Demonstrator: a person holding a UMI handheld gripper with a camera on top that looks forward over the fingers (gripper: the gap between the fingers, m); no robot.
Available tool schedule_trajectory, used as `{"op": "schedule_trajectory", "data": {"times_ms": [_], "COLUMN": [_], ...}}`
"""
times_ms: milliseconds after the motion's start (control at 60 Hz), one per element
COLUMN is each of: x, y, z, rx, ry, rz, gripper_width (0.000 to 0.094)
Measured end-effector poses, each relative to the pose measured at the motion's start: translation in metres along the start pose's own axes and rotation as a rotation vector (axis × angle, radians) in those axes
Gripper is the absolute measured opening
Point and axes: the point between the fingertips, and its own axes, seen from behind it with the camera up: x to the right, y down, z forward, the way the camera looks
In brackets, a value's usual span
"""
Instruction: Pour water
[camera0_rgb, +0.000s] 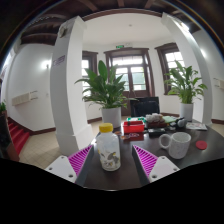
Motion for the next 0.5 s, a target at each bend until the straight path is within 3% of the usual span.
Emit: {"op": "schedule_trajectory", "data": {"times_ms": [267,400,500], "x": [0.033,0.035,0.04], "y": [0.005,-0.008,-0.008], "z": [0.07,0.098,0.117], "rx": [-0.052,-0.022,-0.019], "ry": [0.003,-0.004,0.006], "rz": [-0.102,-0.056,-0.034], "gripper_width": [0.0778,0.0783,0.0714]}}
